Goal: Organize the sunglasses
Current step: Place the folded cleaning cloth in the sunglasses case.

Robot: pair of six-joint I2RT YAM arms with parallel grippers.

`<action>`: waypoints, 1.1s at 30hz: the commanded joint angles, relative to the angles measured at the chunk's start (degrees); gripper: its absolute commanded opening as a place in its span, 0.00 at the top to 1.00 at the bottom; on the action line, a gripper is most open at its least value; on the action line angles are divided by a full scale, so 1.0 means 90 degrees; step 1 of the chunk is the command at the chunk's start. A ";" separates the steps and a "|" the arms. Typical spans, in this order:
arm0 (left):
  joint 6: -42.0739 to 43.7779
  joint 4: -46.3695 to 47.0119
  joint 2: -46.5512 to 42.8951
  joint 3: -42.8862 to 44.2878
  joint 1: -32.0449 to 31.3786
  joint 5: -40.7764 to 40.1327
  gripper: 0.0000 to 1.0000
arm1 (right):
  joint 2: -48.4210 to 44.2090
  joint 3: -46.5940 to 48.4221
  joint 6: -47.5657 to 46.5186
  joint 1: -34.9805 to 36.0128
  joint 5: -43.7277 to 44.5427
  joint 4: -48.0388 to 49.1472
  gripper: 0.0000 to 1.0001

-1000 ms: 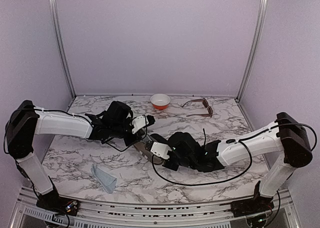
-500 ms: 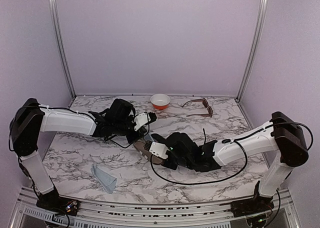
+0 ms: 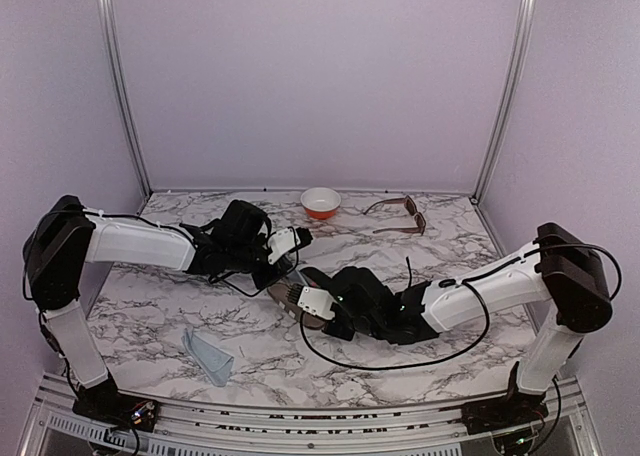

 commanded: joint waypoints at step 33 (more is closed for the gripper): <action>0.0077 -0.0377 -0.0311 -0.0518 0.0100 -0.0393 1.00 | 0.0416 0.0589 0.0473 0.0022 -0.1366 -0.0489 1.00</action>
